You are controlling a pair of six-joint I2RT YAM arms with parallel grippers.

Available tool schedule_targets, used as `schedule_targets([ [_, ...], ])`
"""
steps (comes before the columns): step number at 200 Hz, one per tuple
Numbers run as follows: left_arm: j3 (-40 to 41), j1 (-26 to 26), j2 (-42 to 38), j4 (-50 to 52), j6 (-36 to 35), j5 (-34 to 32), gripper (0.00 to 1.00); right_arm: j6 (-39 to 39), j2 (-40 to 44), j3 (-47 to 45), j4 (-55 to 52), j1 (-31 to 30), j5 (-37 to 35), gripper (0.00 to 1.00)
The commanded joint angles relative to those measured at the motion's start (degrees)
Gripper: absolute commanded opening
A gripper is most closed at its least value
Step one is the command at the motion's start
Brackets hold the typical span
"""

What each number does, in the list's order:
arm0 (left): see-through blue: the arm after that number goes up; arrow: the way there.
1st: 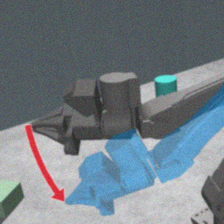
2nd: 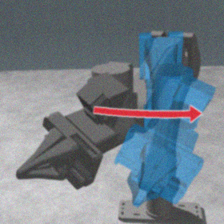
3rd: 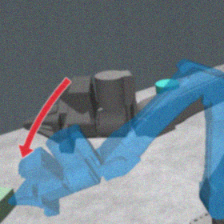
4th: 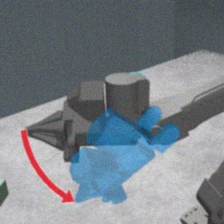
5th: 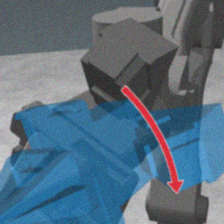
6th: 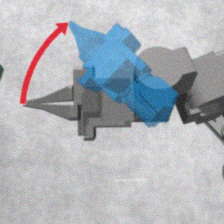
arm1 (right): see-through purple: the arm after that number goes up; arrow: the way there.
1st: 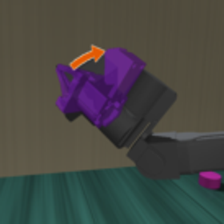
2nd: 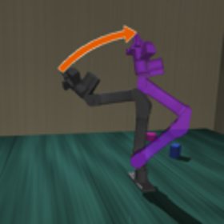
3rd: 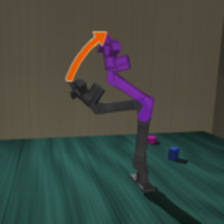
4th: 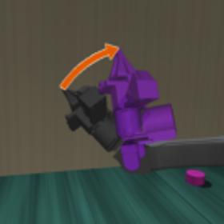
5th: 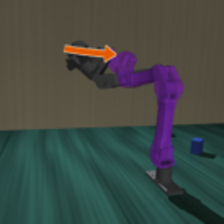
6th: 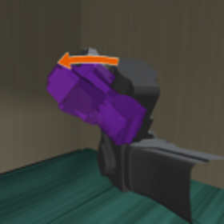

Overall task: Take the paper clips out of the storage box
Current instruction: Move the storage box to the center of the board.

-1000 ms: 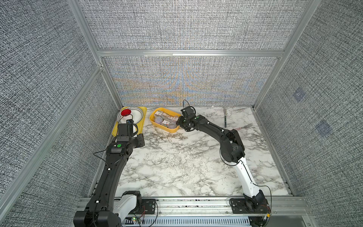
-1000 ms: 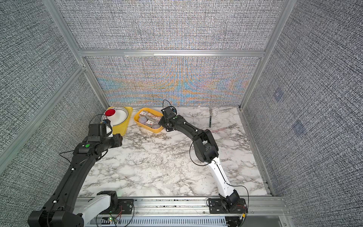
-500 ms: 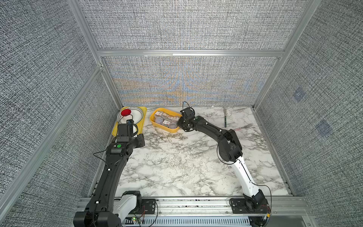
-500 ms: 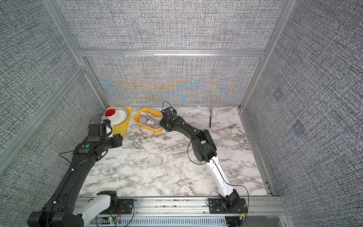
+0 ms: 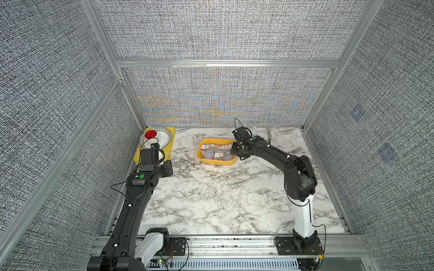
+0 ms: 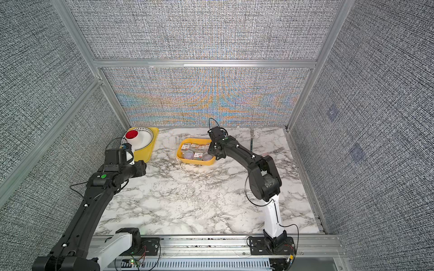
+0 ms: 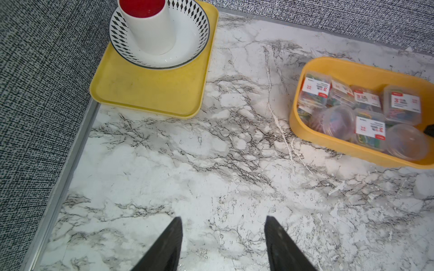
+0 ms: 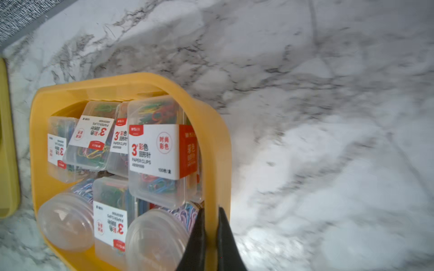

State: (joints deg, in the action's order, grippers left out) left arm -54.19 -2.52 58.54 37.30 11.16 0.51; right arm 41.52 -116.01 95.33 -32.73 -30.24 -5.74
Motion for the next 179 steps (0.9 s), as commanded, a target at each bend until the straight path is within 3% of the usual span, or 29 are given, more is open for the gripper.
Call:
schedule_targets([
  [1, 0.3, 0.1, -0.5, -1.2, 0.2, -0.2, 0.59, -8.4, 7.3, -7.4, 5.4, 1.2, 0.8, 0.0],
  [65, 0.7, 0.1, 0.3, -1.5, -0.1, -0.7, 0.59, -18.3, 18.0, -26.9, 11.7, 5.9, 12.9, 0.0],
  [139, 0.1, 0.1, 2.5, -0.8, -0.8, -0.2, 0.59, -18.5, 21.0, -35.1, 16.4, 4.9, 18.1, 0.0],
  [158, 0.1, 0.1, 2.5, -0.8, -0.8, -0.2, 0.59, -18.1, 21.3, -36.1, 16.6, 4.8, 18.0, 0.06],
  [179, 0.1, 0.1, 2.4, -0.8, -0.9, -0.1, 0.59, -17.5, 22.0, -37.0, 16.3, 4.7, 17.8, 0.19],
])
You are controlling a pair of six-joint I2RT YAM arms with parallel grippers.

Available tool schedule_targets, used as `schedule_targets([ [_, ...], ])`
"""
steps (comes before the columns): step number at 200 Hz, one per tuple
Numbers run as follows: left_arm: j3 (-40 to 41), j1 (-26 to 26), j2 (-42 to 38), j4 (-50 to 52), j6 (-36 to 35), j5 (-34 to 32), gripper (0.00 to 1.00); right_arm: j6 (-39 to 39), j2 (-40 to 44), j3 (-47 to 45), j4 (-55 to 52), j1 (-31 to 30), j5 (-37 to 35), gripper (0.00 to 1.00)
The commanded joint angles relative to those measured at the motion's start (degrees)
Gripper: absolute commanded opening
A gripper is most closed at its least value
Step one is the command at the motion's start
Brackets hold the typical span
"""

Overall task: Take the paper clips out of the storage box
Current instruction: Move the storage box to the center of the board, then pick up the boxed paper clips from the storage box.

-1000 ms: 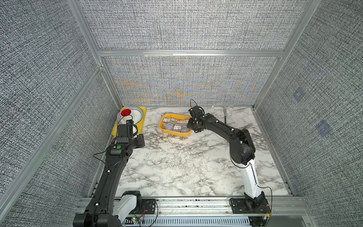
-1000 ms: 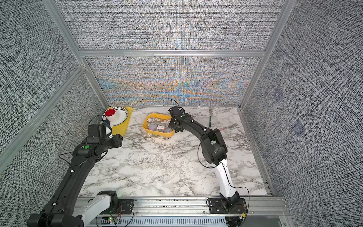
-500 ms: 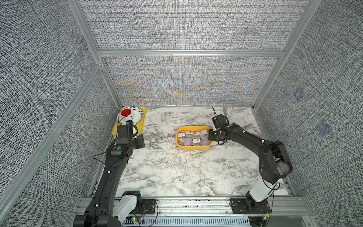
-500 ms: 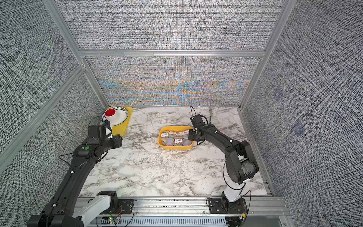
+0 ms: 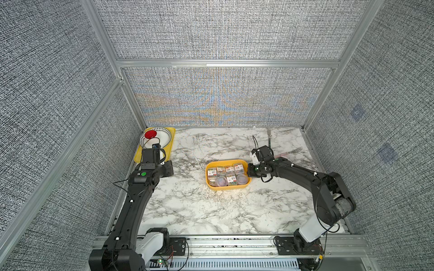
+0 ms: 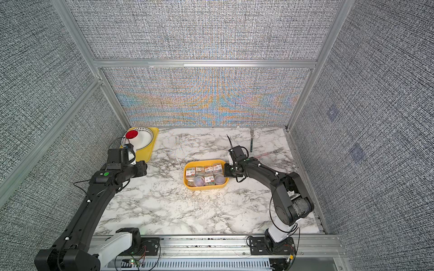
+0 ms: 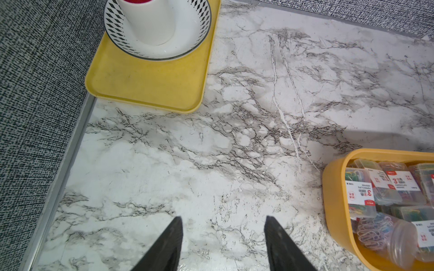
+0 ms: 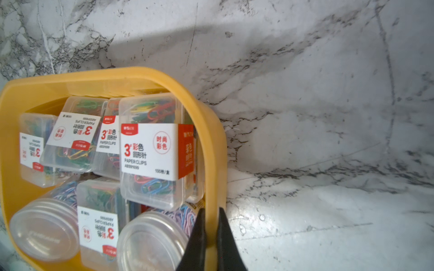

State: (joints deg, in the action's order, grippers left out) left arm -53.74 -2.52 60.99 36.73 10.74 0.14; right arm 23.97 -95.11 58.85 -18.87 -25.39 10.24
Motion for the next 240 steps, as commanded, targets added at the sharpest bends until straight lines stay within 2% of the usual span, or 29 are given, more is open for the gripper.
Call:
schedule_targets([
  [1, -0.3, 0.1, 0.0, -0.2, -0.5, 0.2, 0.59, 0.1, 1.3, -0.5, 2.4, -0.2, 1.8, 0.2],
  [27, -0.3, 0.1, -0.1, -0.2, -0.4, 0.4, 0.6, 1.3, 4.5, 0.3, -0.5, -0.5, -1.9, 0.49],
  [41, -0.3, 0.1, -0.3, -0.3, -0.4, 0.3, 0.6, 1.5, 7.2, 2.4, -3.8, -1.5, -6.5, 0.57],
  [67, -0.2, 0.0, -0.6, -0.3, -0.3, 0.5, 0.61, 1.2, 11.0, 8.0, -11.2, -5.2, -13.4, 0.61],
  [97, -0.3, -0.1, -0.6, -0.3, -0.3, 0.9, 0.61, 1.3, 12.6, 9.5, -12.8, -11.9, -12.6, 0.61],
  [133, -0.2, 0.0, -0.8, -0.5, -0.2, 1.5, 0.61, -1.7, 7.6, 8.5, -8.9, -21.0, -8.5, 0.63],
  [157, -0.2, 0.0, -0.9, -0.4, -0.2, 2.1, 0.61, -4.3, 1.9, 11.9, -10.5, -26.4, -11.9, 0.7],
  [202, -0.1, -0.1, -1.7, -0.6, -0.2, 1.9, 0.61, -5.8, -3.2, 14.6, -10.1, -28.1, -13.4, 0.97],
  [240, 0.0, 0.0, -1.8, -0.8, -0.1, 2.1, 0.62, -7.4, -7.0, 16.8, -10.2, -28.0, -13.5, 0.99],
])
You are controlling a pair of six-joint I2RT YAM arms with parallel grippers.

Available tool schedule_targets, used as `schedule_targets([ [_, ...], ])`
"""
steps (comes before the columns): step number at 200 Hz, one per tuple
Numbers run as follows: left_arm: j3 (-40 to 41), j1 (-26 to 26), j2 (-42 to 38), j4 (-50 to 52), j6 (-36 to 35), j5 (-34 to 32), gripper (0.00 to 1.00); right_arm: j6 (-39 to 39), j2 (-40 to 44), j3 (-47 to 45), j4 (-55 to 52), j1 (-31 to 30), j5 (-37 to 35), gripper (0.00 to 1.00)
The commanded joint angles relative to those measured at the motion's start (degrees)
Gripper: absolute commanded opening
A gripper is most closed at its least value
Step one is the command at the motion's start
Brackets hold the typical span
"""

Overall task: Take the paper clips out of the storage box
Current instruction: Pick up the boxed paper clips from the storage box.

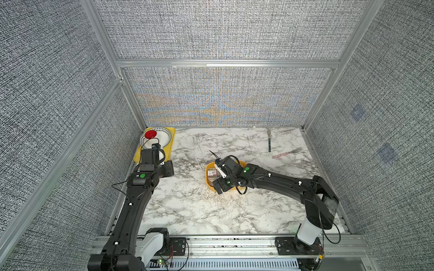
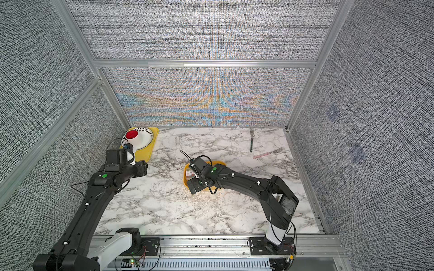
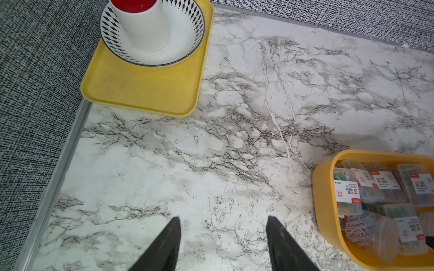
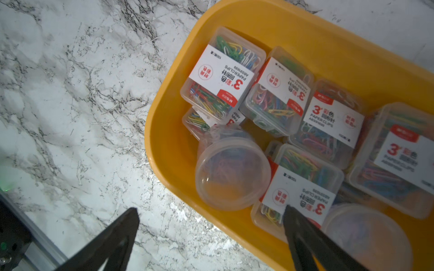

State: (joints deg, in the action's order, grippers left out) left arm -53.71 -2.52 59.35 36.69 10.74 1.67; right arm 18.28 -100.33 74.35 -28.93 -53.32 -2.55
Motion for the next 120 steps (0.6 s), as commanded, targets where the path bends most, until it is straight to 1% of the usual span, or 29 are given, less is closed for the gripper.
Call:
schedule_targets([
  [1, 0.0, 0.0, -0.2, -0.7, -0.1, 0.6, 0.62, -1.8, -1.9, 1.4, -0.2, 0.0, -0.7, 0.99],
  [28, 0.0, 0.0, -0.2, -0.8, -0.1, 0.8, 0.62, -2.5, -4.2, 2.8, -0.1, 0.7, -0.1, 0.96],
  [83, -0.1, 0.1, -0.2, -0.8, 0.0, 1.2, 0.62, -2.7, -6.7, 4.1, 0.8, 2.9, 2.2, 0.84],
  [120, -0.1, 0.0, -0.3, -0.8, 0.0, 1.5, 0.62, -3.3, -8.8, 5.2, 1.0, 3.2, 4.1, 0.75],
])
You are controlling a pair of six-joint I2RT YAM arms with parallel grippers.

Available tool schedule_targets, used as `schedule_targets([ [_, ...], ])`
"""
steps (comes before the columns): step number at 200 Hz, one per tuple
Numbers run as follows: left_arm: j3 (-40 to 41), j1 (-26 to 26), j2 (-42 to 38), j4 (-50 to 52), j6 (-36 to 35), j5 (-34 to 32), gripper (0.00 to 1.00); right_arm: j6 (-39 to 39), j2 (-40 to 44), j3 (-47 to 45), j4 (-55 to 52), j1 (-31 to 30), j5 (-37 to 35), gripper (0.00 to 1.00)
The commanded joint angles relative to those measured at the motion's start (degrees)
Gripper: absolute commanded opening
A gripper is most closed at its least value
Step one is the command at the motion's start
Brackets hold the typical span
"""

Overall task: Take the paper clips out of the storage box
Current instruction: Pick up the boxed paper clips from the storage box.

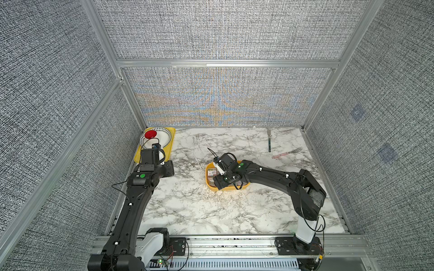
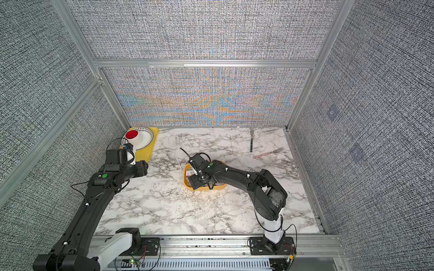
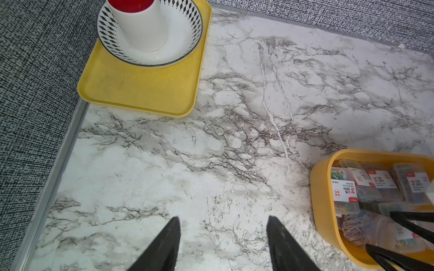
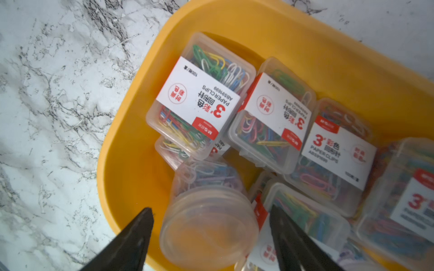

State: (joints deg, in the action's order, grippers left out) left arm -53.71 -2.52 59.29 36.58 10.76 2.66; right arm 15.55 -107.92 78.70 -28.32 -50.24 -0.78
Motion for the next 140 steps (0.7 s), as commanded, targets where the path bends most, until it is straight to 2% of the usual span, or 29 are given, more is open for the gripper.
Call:
schedule_targets([
  [1, -0.1, 0.0, -0.2, -0.7, 0.0, 0.6, 0.62, -0.6, -1.3, 0.8, 0.4, 0.1, 2.5, 0.75],
  [47, -0.1, 0.0, -0.5, -0.8, -0.1, 0.5, 0.62, -0.3, -1.9, 0.6, 0.0, 0.1, 3.9, 0.61],
  [59, -0.1, 0.0, -0.5, -0.8, -0.1, 0.6, 0.62, -0.2, -1.7, 0.6, -0.6, 0.1, 3.9, 0.61],
  [77, -0.1, -0.1, -0.5, -0.8, 0.0, 0.6, 0.62, 0.1, -1.5, 0.5, -1.5, 0.2, 3.0, 0.59],
  [115, -0.1, 0.1, -0.6, -0.8, 0.0, 0.6, 0.62, 0.6, -0.3, 1.6, -2.7, 0.2, 1.4, 0.46],
  [140, 0.0, 0.1, -0.7, -0.8, 0.0, 0.5, 0.62, 0.7, 1.9, 4.9, -4.9, -0.3, -1.1, 0.42],
])
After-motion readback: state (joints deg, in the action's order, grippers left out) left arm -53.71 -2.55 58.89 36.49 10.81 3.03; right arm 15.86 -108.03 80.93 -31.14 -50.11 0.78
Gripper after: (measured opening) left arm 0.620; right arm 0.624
